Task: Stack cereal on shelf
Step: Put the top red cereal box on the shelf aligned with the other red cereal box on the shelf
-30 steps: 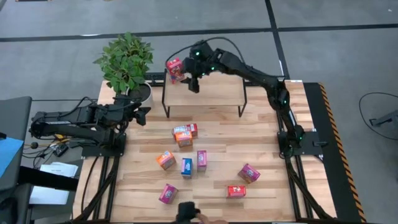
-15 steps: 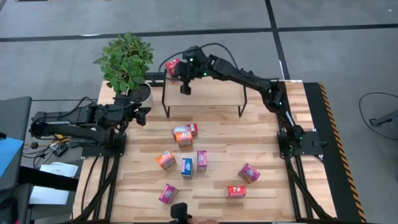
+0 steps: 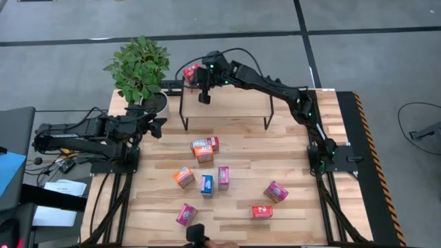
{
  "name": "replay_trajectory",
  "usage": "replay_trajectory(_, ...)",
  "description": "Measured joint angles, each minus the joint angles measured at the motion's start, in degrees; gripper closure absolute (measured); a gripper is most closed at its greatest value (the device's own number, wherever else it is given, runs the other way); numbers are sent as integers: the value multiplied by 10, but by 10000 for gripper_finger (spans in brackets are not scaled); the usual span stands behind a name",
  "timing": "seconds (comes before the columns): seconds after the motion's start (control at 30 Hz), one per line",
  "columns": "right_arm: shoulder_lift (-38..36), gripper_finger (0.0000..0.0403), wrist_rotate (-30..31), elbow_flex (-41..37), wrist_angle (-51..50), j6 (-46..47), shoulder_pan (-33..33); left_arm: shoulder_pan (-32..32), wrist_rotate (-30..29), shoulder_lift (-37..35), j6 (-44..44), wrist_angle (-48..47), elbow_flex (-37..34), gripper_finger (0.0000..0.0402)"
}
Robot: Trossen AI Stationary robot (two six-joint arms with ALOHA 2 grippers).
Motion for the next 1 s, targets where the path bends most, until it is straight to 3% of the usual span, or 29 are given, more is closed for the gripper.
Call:
replay_trajectory(0.8, 0, 389, 3, 0, 43, -31, 2, 0, -2, 0, -3, 0, 0, 111)
replay_trajectory(1.0, 2, 396, 13, -30, 58, -41, 25, 0, -5, 0, -3, 0, 0, 111)
